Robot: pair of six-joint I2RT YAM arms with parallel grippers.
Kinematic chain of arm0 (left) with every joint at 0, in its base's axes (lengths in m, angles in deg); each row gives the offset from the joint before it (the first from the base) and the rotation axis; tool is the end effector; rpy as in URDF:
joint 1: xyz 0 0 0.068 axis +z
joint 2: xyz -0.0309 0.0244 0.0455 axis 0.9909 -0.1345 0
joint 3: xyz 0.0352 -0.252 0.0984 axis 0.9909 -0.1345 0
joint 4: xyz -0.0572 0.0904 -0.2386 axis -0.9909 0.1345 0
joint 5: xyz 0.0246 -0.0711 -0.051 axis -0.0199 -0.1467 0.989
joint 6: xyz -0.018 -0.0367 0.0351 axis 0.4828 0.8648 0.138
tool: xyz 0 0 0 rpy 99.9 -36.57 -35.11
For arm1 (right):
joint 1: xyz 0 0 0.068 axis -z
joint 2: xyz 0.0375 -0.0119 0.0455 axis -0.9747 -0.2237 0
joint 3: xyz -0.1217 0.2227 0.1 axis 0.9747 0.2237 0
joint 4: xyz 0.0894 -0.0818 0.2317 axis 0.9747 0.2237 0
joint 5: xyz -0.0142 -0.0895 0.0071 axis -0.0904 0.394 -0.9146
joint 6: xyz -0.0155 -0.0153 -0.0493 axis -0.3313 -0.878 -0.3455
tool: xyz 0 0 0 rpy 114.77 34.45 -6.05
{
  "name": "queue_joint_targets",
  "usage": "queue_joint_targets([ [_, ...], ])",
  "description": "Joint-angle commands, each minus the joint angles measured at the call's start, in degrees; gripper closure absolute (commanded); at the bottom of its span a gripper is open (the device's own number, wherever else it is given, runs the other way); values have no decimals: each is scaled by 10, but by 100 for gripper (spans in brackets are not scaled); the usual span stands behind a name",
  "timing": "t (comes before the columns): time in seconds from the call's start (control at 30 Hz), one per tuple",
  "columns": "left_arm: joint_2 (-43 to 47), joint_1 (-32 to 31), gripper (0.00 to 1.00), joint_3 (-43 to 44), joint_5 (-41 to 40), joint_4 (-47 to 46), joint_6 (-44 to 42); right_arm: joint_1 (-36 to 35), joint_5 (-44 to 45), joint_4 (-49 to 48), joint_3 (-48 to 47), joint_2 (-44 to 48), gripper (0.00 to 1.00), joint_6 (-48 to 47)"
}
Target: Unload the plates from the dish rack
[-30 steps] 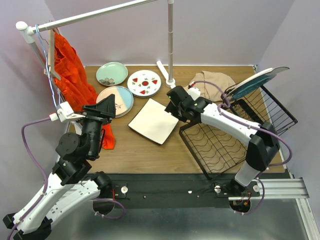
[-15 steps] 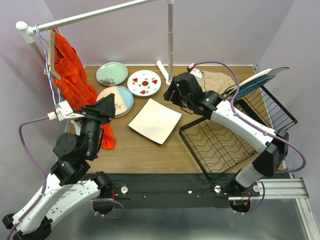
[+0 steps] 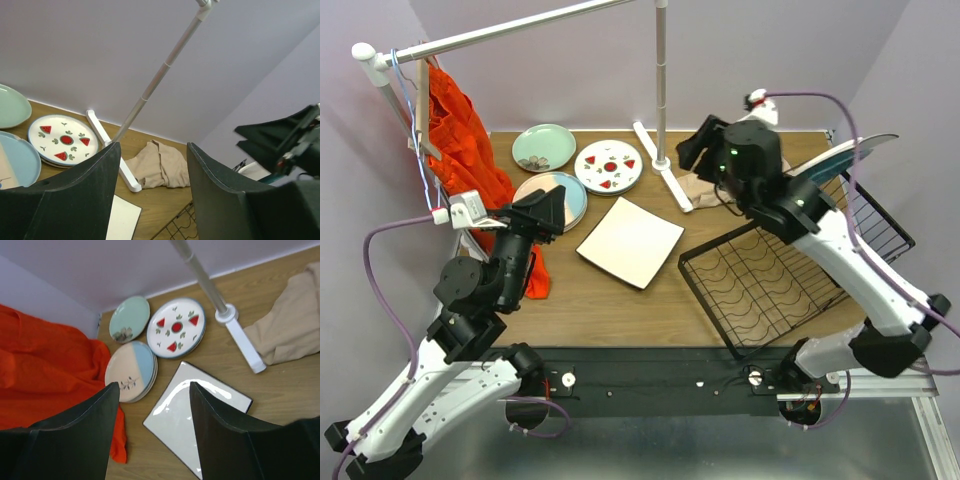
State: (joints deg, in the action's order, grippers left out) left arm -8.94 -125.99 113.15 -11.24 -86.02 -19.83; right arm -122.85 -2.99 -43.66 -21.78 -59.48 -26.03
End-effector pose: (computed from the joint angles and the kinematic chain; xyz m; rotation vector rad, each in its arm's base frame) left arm 0.0876 -0.0573 0.4202 -0.3517 1.2862 -0.7474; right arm 0.2234 0.2053 0.4647 0.2436 1.8683 0.5740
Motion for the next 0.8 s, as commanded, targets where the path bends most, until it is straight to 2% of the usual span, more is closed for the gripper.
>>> queue_joint_targets([
  [0.0, -23, 0, 36, 25, 49, -17, -45, 0, 148, 20, -8, 81, 34, -37],
  [0.13, -38, 0, 36, 30, 71, -19, -60, 0, 231, 27, 24, 153, 35, -28],
  [0.27, -51, 0, 36, 32, 92, -23, -72, 0, 264, 40, 47, 202, 36, -30],
  [0.63, -64, 0, 36, 24, 98, -28, -64, 1, 311, 204, 69, 240, 36, 66],
  [0.77, -58, 0, 36, 23, 95, -25, -64, 1, 336, 218, 101, 251, 36, 89],
])
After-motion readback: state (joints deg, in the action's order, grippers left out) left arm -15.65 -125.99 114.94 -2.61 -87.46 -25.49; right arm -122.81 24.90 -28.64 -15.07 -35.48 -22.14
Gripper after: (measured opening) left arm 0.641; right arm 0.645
